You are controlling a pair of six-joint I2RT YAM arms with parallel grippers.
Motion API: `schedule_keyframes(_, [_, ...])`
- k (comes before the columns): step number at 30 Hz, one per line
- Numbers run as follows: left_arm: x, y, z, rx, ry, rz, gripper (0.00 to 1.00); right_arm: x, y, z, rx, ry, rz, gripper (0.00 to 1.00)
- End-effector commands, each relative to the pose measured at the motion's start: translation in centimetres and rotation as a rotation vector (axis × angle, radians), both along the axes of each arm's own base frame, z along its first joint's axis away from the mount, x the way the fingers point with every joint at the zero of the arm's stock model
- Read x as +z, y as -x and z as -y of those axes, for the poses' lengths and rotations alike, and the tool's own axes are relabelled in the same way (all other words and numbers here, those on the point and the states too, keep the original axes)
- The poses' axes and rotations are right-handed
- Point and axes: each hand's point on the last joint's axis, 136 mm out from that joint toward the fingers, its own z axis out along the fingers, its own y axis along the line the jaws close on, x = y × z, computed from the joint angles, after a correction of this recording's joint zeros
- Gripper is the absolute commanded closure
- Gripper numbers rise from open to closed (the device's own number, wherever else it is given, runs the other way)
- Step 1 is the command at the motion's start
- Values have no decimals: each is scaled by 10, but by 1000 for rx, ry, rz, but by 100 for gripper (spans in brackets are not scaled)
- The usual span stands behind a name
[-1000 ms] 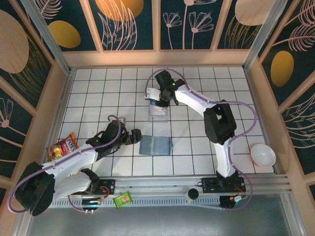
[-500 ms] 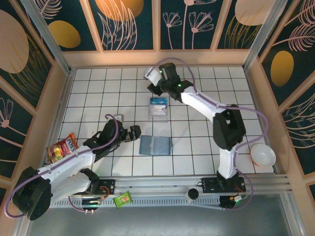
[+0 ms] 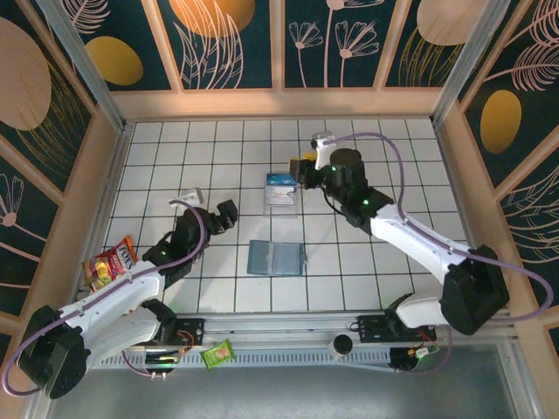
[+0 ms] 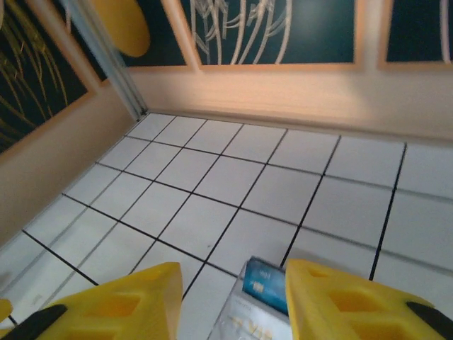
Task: Take the credit cards out of the card holder
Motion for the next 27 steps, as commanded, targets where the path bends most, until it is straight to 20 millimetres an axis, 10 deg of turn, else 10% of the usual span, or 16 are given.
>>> schedule_keyframes(1, [35, -16, -34, 208, -20, 139, 1, 16, 8, 23, -106, -113, -12, 44])
schedule_keyframes(8, [42, -46, -75, 353, -196, 141, 1, 12, 22, 58, -226, -115, -1, 40])
schedule_keyframes(14, [10, -69, -122, 447, -279, 34, 1, -6, 23, 87, -364, -76, -15, 37])
schedule_keyframes(15, [6, -73, -126, 439, -298, 23, 1, -6, 24, 87, -365, -84, -15, 7])
schedule_keyframes(16, [3, -76, -129, 435, -321, 16, 1, -8, 25, 88, -367, -92, -18, 1])
schedule_keyframes(27, [9, -84, -163, 484, -519, 141, 1, -28, 22, 107, -477, -26, -46, 1])
